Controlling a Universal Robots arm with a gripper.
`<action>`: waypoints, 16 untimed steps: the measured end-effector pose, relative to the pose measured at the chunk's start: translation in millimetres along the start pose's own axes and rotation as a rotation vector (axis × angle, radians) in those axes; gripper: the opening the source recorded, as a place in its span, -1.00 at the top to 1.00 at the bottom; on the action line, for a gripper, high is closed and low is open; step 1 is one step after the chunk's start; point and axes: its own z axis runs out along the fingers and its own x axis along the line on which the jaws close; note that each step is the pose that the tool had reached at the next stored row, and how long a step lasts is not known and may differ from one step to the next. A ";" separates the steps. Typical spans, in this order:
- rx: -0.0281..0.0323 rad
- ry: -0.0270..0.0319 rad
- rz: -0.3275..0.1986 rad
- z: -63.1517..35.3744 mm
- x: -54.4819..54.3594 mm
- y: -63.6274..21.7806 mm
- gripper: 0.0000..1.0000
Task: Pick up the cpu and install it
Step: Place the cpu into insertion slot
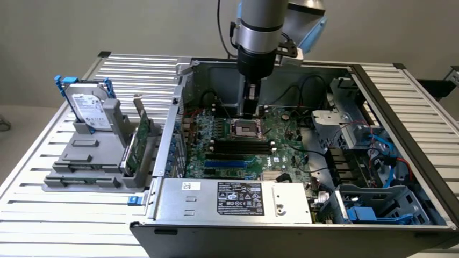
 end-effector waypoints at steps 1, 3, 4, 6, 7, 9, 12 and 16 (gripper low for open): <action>-0.0005 0.0003 0.000 1.7 -0.9 -0.4 -0.09; -0.0018 0.0021 0.001 5.2 -2.3 -0.5 -0.09; -0.0028 0.0030 0.001 6.9 -2.9 -0.6 -0.09; -0.0057 0.0044 0.001 10.2 -3.9 -0.7 -0.09; -0.0080 0.0054 0.001 11.9 -4.2 -0.7 -0.09; -0.0143 0.0073 0.001 14.7 -4.6 -0.7 -0.09; -0.0257 0.0091 0.000 18.8 -5.0 -1.0 -0.09; -0.0350 0.0101 -0.005 24.0 -6.4 -3.5 -0.09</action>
